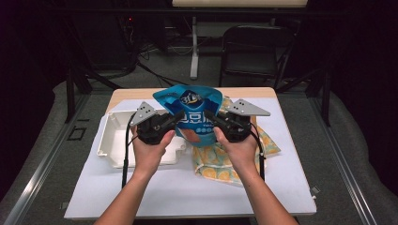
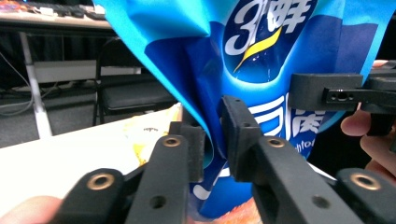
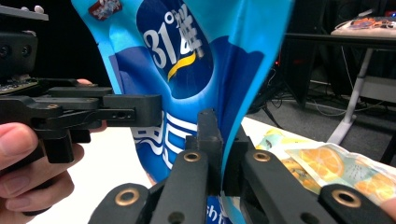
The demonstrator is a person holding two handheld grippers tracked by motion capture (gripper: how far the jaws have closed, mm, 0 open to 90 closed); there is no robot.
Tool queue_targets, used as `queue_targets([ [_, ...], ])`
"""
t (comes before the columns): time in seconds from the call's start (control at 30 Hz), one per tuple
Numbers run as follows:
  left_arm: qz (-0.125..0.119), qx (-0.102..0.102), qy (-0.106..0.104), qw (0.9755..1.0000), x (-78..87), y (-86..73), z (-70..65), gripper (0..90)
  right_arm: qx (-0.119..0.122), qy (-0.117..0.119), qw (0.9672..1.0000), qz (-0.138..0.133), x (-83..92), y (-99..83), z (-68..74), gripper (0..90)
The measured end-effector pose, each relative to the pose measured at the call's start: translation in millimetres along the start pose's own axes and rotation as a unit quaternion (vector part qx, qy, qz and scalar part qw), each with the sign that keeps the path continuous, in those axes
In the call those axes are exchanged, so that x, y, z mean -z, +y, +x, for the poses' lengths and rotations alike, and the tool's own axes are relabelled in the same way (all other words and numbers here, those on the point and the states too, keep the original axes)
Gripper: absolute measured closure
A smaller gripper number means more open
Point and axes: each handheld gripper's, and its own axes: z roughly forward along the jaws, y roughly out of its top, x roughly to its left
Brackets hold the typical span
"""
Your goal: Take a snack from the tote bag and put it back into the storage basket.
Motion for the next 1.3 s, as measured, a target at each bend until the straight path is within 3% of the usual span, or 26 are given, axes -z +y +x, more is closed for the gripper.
queue_targets([
  [0.1,0.004,0.009,-0.001,0.9999,-0.2,3.2,3.0,88.4,0.012,-0.004,0.9999,0.000,-1.4,0.7,3.7,88.2],
  [0.23,0.000,0.017,-0.001,0.9998,5.0,7.8,5.1,90.0,0.009,-0.002,0.9999,-0.009,-2.5,-1.0,5.4,83.7],
  [0.57,-0.014,0.041,-0.001,0.9991,20.3,11.0,20.8,90.0,-0.006,-0.004,0.9999,-0.011,2.7,-12.9,-2.6,48.4],
  [0.7,-0.021,0.042,0.004,0.9989,28.5,13.1,26.6,90.0,-0.016,-0.018,0.9997,-0.006,7.0,-23.8,-9.9,39.3],
  [0.93,-0.030,0.050,0.018,0.9981,42.0,13.8,40.1,90.0,-0.032,-0.038,0.9987,0.010,14.9,-44.0,-25.0,35.8],
  [1.3,-0.033,0.059,0.040,0.9969,58.3,6.8,59.1,90.0,-0.037,-0.065,0.9966,0.034,23.4,-69.8,-40.0,35.7],
])
